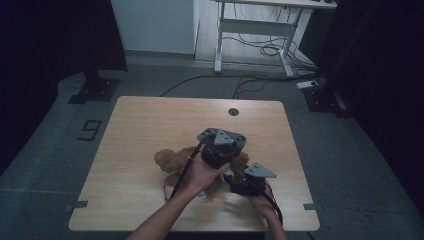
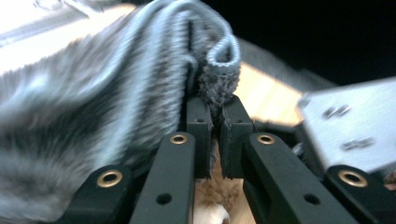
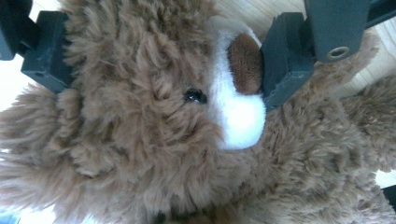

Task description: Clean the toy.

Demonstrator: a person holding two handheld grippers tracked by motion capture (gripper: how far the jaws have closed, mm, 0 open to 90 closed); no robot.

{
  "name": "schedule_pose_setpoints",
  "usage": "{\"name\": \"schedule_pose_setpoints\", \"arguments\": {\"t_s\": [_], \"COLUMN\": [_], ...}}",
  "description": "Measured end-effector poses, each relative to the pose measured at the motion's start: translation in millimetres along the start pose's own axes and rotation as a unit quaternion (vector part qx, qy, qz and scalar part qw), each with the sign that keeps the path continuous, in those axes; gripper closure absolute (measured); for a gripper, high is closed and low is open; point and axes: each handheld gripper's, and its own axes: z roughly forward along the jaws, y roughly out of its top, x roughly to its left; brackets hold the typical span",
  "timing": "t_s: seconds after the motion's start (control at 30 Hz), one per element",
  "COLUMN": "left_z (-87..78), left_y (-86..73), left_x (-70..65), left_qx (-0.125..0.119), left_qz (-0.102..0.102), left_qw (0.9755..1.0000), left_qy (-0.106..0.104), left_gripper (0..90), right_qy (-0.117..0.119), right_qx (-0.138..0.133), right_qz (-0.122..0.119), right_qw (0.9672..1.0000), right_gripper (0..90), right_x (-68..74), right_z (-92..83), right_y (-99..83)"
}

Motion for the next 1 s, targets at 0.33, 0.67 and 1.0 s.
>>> {"name": "schedule_pose_setpoints", "arguments": {"t_s": [0.33, 0.67, 1.0], "left_z": [6.0, -30.0, -68.4], "left_y": [-29.5, -69.2, -67.7], "left_x": [11.7, 46.1, 47.1], "left_qx": [0.031, 0.045, -0.029], "left_qz": [0.004, -0.034, -0.04], "left_qw": [0.999, 0.997, 0.998], "left_qy": [0.031, 0.053, 0.04], "left_gripper": [84.0, 83.7, 84.2], "right_qy": [-0.002, -0.002, -0.004], "right_qx": [-0.001, -0.006, -0.006], "right_qz": [0.001, 0.009, 0.004], "right_qw": [1.0, 0.9999, 1.0], "right_gripper": [20.3, 20.3, 20.3], "right_x": [-0.3, -1.7, -0.5], "right_z": [0.6, 1.4, 0.9], "right_y": [-0.2, -0.7, -1.2]}}
